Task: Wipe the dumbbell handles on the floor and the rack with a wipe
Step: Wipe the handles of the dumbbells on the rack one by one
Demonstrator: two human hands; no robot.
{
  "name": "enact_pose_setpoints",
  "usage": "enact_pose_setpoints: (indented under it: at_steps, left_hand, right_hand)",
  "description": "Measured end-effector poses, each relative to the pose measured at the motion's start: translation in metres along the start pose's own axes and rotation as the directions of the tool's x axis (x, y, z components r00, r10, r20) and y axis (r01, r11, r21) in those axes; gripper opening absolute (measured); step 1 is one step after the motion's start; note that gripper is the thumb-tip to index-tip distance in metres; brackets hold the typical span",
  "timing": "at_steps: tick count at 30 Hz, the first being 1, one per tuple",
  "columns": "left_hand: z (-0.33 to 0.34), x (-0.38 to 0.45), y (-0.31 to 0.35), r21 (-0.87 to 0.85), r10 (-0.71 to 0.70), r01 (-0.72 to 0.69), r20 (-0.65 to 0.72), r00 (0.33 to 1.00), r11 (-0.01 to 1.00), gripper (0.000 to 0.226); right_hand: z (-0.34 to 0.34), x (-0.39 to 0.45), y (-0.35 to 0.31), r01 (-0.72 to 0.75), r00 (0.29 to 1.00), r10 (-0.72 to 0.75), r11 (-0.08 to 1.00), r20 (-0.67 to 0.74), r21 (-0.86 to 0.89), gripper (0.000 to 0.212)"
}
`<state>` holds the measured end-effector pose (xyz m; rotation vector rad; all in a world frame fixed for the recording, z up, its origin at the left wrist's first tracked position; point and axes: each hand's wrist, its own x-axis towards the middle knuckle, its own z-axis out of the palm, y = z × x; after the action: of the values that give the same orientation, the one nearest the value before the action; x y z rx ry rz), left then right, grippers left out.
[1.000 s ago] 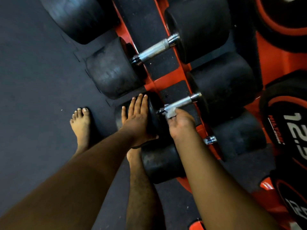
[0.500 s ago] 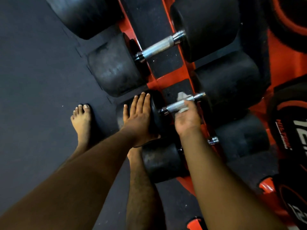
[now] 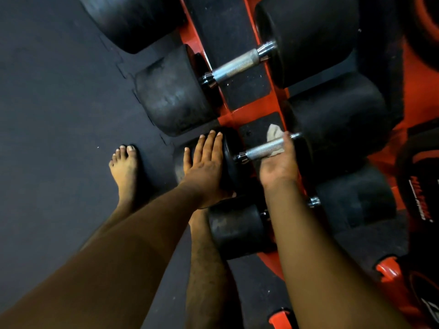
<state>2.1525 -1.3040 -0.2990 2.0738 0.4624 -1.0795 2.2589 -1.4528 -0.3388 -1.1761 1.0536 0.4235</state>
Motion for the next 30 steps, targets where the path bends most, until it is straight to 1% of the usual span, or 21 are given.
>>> enact_pose_setpoints:
  at_steps: [2,4,6,7,9,10,11,12,13,15,16,18,19,20,22,23,24,25,27,28,30]
  left_hand:
    - [-0.001,0.0,0.0,-0.004,-0.001,0.001,-0.004,1.0,1.0,0.15]
    - [-0.002,0.0,-0.001,-0.013,0.001,-0.001,0.003,1.0,1.0,0.149]
    - [-0.002,0.0,-0.001,-0.012,0.003,-0.003,0.01,1.0,1.0,0.149]
    - [-0.001,-0.001,-0.001,-0.009,0.003,-0.003,0.006,1.0,1.0,0.149]
    - [-0.001,0.0,-0.001,-0.005,0.002,-0.002,-0.001,1.0,1.0,0.149]
    - [-0.001,0.0,-0.001,-0.005,0.003,-0.003,0.0,1.0,1.0,0.15]
    - [-0.001,0.0,-0.001,-0.007,0.004,-0.004,0.001,1.0,1.0,0.15]
    - [-0.001,0.0,-0.001,-0.01,0.006,-0.006,0.003,1.0,1.0,0.15]
    - [-0.002,0.0,-0.001,-0.014,0.009,-0.009,0.006,1.0,1.0,0.15]
    - [-0.002,-0.001,-0.001,-0.021,0.01,-0.01,0.011,1.0,1.0,0.15]
    - [-0.002,-0.001,-0.002,-0.021,0.01,-0.009,0.012,1.0,1.0,0.15]
    - [-0.001,-0.001,-0.001,-0.019,0.008,-0.008,0.013,1.0,1.0,0.15]
    - [-0.001,-0.001,-0.001,-0.017,0.006,-0.006,0.009,1.0,1.0,0.15]
    - [-0.001,-0.001,-0.001,-0.014,0.006,-0.006,0.007,1.0,1.0,0.15]
    - [-0.001,-0.001,0.0,-0.014,0.005,-0.005,0.005,1.0,1.0,0.15]
    - [-0.001,-0.001,0.0,-0.017,0.006,-0.006,0.003,1.0,1.0,0.15]
    - [-0.001,-0.001,0.0,-0.02,0.005,-0.005,0.002,1.0,1.0,0.15]
    - [-0.002,-0.001,0.0,-0.021,0.004,-0.004,0.001,1.0,1.0,0.15]
    - [-0.001,-0.001,0.0,-0.021,0.002,-0.002,-0.002,1.0,1.0,0.149]
    - [-0.001,0.0,0.0,-0.021,0.0,-0.001,-0.006,1.0,1.0,0.149]
    - [0.0,0.0,0.0,-0.019,-0.001,0.001,-0.015,1.0,1.0,0.149]
  right_hand:
    - [-0.002,-0.012,0.021,-0.037,0.999,0.031,0.982,-0.032,-0.184,0.047]
    - [-0.005,-0.03,0.037,-0.089,0.992,0.056,0.943,-0.109,-0.32,0.039]
    - [-0.006,-0.032,0.033,-0.036,0.987,-0.014,0.953,-0.162,-0.301,0.016]
    - [-0.006,-0.028,0.023,0.024,0.976,-0.073,0.972,-0.205,-0.232,0.011]
    - [0.0,-0.024,0.006,0.145,0.941,-0.161,0.987,-0.297,-0.075,0.021]
    - [0.002,-0.026,0.005,0.181,0.931,-0.196,0.98,-0.309,-0.078,0.028]
    - [0.006,-0.033,0.007,0.189,0.925,-0.229,0.969,-0.304,-0.156,0.034]
    - [0.007,-0.042,0.014,0.192,0.922,-0.276,0.935,-0.273,-0.297,0.039]
    - [0.004,-0.049,0.023,0.215,0.914,-0.339,0.871,-0.224,-0.442,0.041]
    - [-0.004,-0.067,0.036,0.315,0.897,-0.442,0.671,-0.021,-0.672,0.039]
    - [-0.013,-0.069,0.036,0.426,0.845,-0.521,0.519,0.121,-0.741,0.039]
    - [-0.028,-0.067,0.024,0.625,0.673,-0.598,0.145,0.435,-0.767,0.042]
    - [-0.036,-0.056,0.015,0.671,0.579,-0.575,-0.067,0.578,-0.738,0.045]
    - [-0.044,-0.04,0.007,0.66,0.537,-0.51,-0.242,0.671,-0.712,0.048]
    - [-0.052,-0.019,-0.001,0.516,0.598,-0.335,-0.534,0.728,-0.67,0.059]
    - [-0.056,-0.015,0.004,0.453,0.618,-0.245,-0.665,0.747,-0.593,0.066]
    - [-0.059,-0.014,0.01,0.449,0.61,-0.142,-0.749,0.78,-0.487,0.071]
    - [-0.061,-0.016,0.014,0.492,0.58,-0.018,-0.789,0.815,-0.367,0.072]
    - [-0.066,-0.018,0.009,0.521,0.475,0.153,-0.842,0.866,-0.137,0.069]
    - [-0.067,-0.018,0.0,0.482,0.477,0.155,-0.869,0.865,-0.11,0.069]
    - [-0.066,-0.014,-0.017,0.377,0.548,0.019,-0.898,0.836,-0.227,0.067]
